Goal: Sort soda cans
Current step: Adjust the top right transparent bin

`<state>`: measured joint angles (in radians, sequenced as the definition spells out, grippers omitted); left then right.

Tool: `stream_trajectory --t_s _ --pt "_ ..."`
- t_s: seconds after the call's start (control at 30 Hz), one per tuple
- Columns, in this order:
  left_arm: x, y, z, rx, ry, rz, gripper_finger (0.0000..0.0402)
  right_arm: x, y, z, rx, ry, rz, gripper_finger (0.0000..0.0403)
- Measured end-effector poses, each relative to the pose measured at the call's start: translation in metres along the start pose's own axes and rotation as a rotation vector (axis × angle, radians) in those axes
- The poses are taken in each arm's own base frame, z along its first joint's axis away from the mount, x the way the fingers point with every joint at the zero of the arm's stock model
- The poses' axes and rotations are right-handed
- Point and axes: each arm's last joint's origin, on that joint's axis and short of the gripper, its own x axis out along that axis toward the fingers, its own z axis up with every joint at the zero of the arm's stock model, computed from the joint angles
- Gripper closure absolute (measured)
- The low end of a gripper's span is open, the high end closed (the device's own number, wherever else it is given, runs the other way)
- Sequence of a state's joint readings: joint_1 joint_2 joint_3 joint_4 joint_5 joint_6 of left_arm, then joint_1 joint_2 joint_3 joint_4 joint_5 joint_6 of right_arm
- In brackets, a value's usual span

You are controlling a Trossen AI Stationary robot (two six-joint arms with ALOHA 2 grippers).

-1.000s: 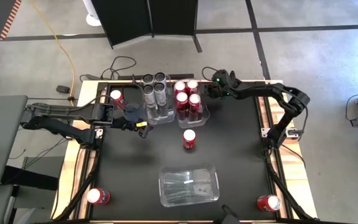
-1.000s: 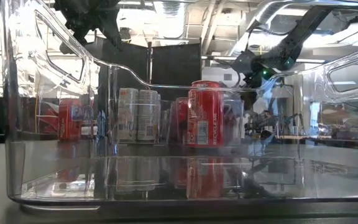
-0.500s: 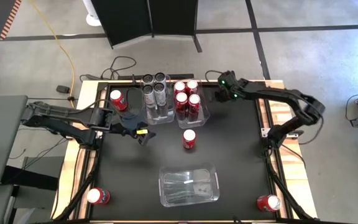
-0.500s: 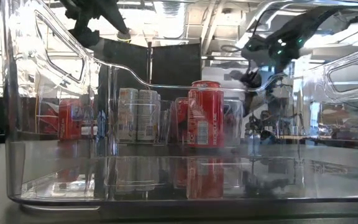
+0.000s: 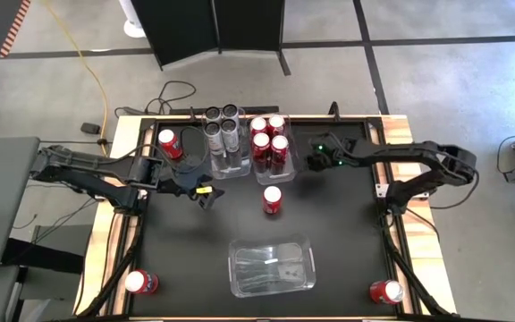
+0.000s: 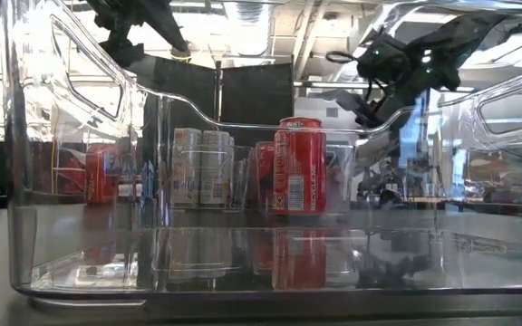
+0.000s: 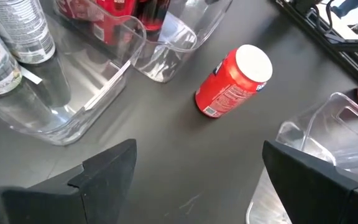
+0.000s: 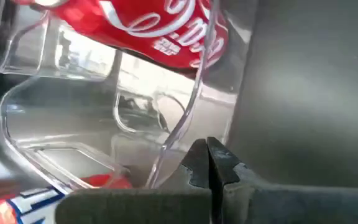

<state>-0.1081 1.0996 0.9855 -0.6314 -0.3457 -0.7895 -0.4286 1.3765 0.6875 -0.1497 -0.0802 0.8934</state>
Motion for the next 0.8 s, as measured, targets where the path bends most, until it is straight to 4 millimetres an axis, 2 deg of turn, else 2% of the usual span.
stream_trajectory --t_s 0.3,0.47,0.63,0.8 --pt "0.000 0.001 0.000 -0.007 0.004 0.006 0.0060 0.030 0.000 0.001 0.033 0.000 0.049 0.0403" --pt "0.000 0.000 0.000 -0.028 0.004 0.005 0.0060 0.038 -0.003 0.004 0.047 -0.002 0.049 0.0403" --pt "0.000 0.000 0.000 -0.029 0.005 0.004 0.0060 0.033 -0.004 0.013 0.048 -0.024 0.055 0.0403" --pt "0.000 -0.003 0.002 0.003 -0.010 -0.041 0.0060 0.003 0.004 0.017 0.007 -0.063 0.088 0.0401"
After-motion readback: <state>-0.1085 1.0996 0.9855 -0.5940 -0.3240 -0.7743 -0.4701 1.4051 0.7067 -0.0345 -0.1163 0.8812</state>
